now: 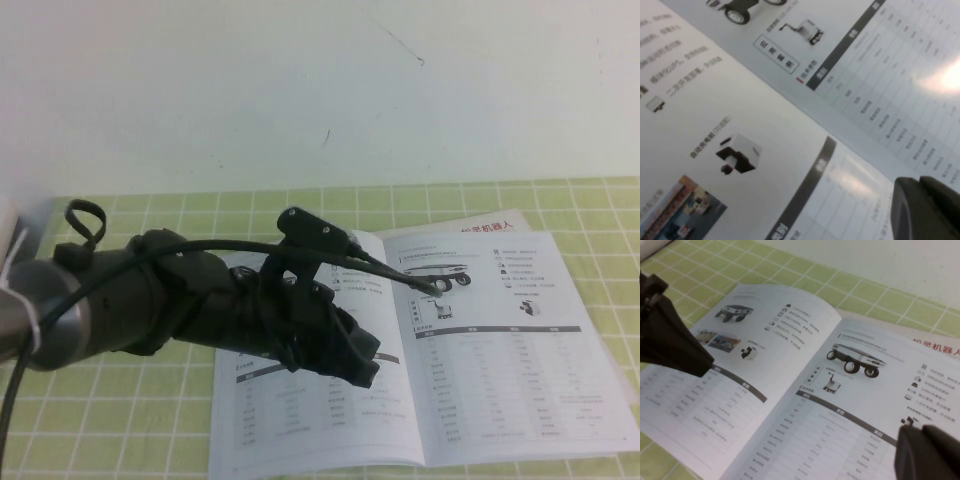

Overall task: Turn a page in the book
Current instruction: Open the closed book

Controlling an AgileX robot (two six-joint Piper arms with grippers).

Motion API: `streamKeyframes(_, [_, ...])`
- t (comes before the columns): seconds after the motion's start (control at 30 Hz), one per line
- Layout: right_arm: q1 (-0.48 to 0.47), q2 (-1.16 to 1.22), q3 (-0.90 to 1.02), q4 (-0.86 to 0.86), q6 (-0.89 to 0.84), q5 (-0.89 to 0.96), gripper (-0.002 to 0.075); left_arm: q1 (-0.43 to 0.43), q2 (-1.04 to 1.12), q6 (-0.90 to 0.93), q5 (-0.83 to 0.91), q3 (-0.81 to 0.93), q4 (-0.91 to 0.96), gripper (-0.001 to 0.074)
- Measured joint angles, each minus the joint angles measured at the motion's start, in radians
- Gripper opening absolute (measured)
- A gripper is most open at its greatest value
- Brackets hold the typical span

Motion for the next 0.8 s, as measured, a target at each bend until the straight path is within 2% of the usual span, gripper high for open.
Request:
streamKeyframes(0.33, [0.000, 0.104, -0.025, -0.001, 0.053, -0.024, 0.0012, 0.000, 0.119, 0.039, -0.033, -0.004, -0.013, -0.0004])
streamKeyframes(0.43, [0.000, 0.135, -0.027, -0.007, 0.064, -0.030, 0.0092, 0.000, 0.142, -0.014, -0.035, -0.004, 0.044, -0.0004])
streamKeyframes(0.57, [0.000, 0.166, -0.033, -0.033, 0.075, -0.033, 0.0281, 0.000, 0.157, -0.082, -0.042, -0.004, 0.115, -0.0004])
streamKeyframes(0.67, [0.000, 0.190, -0.033, -0.068, 0.075, -0.037, 0.0393, 0.000, 0.157, -0.107, -0.044, -0.004, 0.145, -0.0004])
streamKeyframes(0.8, [0.000, 0.213, -0.040, -0.120, 0.081, -0.037, 0.0417, 0.000, 0.159, -0.122, -0.043, -0.004, 0.154, -0.0004])
